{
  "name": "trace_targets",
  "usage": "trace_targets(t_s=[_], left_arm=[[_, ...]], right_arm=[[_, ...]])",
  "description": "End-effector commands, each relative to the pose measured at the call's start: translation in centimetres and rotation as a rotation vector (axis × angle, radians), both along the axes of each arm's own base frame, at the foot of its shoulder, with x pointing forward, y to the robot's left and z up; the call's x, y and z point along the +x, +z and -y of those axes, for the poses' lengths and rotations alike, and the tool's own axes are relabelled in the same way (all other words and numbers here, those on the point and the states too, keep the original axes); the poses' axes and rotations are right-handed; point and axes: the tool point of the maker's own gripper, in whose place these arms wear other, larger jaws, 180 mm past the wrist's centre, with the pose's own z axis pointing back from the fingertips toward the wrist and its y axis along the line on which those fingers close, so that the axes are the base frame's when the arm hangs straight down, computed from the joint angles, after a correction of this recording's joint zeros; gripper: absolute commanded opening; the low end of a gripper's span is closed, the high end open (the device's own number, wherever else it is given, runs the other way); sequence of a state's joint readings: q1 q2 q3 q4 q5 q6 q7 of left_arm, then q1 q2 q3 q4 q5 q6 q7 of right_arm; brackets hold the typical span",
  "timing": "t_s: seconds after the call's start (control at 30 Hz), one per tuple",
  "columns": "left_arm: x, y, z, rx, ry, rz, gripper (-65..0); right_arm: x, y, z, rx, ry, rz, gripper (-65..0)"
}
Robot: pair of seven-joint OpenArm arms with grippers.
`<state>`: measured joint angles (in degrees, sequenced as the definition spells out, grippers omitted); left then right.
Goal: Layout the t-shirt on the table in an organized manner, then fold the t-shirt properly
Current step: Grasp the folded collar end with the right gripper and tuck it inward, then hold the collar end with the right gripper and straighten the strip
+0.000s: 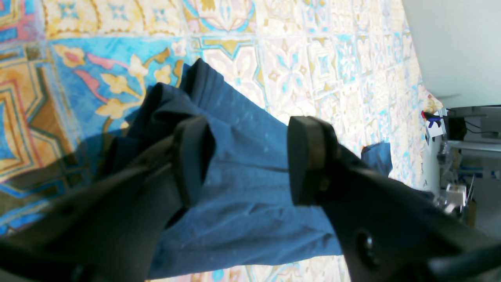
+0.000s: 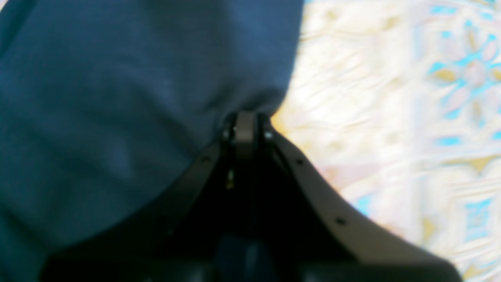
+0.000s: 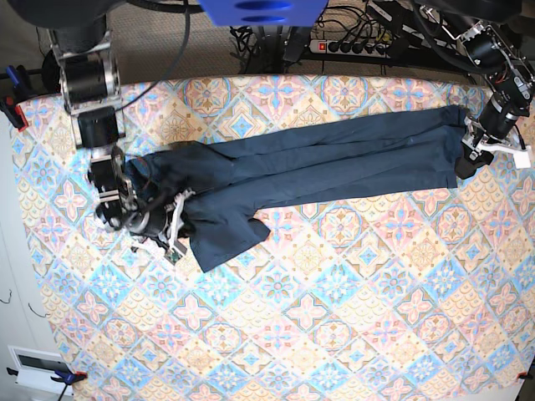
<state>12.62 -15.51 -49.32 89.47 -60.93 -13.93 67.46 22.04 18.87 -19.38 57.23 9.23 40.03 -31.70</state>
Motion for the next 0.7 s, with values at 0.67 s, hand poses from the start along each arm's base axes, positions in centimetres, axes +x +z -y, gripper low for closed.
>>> trace_targets(t_s=[0.67], left_arm=[[0.6, 1.3, -0.7, 0.027, 0.003, 0.042, -34.6]], right_arm=[[-6.7, 10.9, 4.3, -0.135, -0.094, 0.288, -63.9]])
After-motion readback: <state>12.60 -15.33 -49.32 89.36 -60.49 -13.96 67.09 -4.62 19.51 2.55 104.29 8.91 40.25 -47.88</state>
